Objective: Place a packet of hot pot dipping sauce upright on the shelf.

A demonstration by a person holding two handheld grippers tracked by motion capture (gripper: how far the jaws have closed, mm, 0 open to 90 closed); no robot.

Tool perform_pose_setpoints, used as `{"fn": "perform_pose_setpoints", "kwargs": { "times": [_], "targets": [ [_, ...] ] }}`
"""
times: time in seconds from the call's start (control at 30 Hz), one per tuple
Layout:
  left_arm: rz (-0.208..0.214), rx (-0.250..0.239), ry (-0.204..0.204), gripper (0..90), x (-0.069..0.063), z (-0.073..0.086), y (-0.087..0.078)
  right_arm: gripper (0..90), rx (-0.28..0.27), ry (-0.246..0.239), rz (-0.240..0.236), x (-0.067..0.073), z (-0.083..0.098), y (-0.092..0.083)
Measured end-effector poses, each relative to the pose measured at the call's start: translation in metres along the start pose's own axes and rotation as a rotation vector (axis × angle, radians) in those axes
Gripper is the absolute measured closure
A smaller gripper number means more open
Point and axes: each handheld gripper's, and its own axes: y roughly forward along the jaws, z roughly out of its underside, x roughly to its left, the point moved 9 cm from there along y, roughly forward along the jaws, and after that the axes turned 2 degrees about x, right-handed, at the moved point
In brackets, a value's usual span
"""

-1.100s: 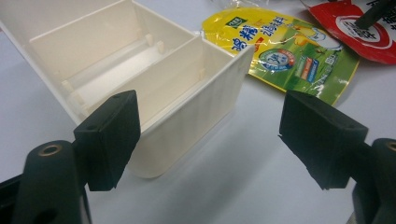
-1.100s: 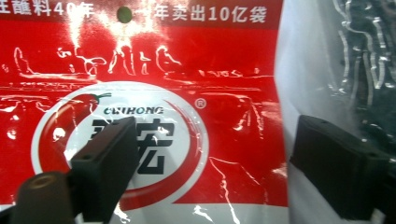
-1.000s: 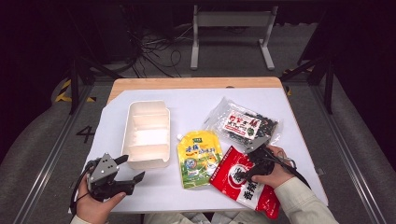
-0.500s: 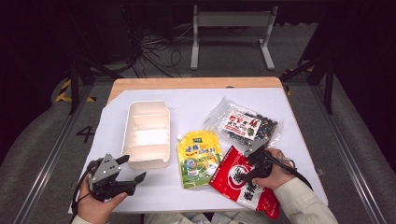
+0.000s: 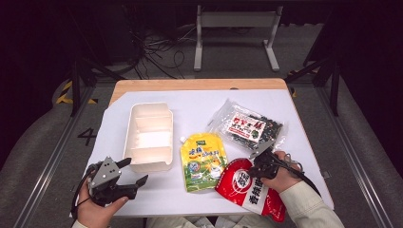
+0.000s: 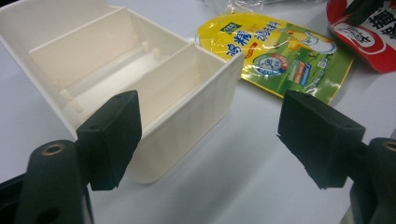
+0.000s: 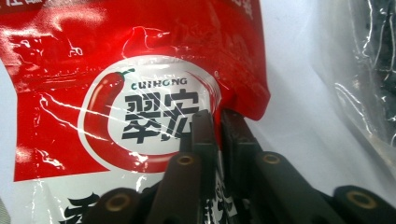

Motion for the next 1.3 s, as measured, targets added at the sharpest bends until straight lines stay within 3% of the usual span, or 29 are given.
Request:
{"fn": "perform_pose_setpoints", "kwargs": {
  "times": [0.3, 0.4, 0.47, 0.63, 0.77, 0.87, 0.97, 1.1, 1.3],
  "targets": [
    [0.014, -0.036, 0.017, 23.8, -0.005, -0.01, -0.004, 87.0, -0.011, 0.025, -0.041, 0.002, -0.001, -0.006],
    [0.01, -0.084, 0.035, 24.5, -0.007, -0.015, -0.004, 87.1, -0.043, 0.041, -0.049, 0.003, -0.002, -0.017],
    [0.01, -0.13, 0.049, 27.0, -0.01, -0.02, -0.005, 87.1, -0.081, 0.05, -0.046, 0.002, -0.004, -0.028],
    [0.053, -0.156, 0.043, 29.2, -0.019, -0.029, 0.0, 87.4, -0.191, 0.071, -0.022, 0.002, -0.01, -0.06],
    [0.061, -0.155, 0.057, 29.2, -0.024, -0.034, 0.006, 87.6, -0.294, 0.103, 0.002, -0.001, -0.017, -0.085],
    [0.052, -0.165, 0.09, 34.2, -0.026, -0.038, 0.01, 87.6, -0.365, 0.124, 0.011, -0.001, -0.022, -0.099],
    [0.065, -0.147, 0.081, 34.9, -0.031, -0.041, 0.016, 87.6, -0.439, 0.146, 0.029, -0.002, -0.028, -0.112],
    [0.097, -0.123, 0.063, 25.6, -0.04, -0.047, 0.024, 87.6, -0.514, 0.174, 0.046, -0.003, -0.036, -0.123],
    [0.114, -0.105, 0.059, 20.1, -0.047, -0.052, 0.031, 87.6, -0.564, 0.199, 0.063, -0.006, -0.043, -0.131]
  ]
}}
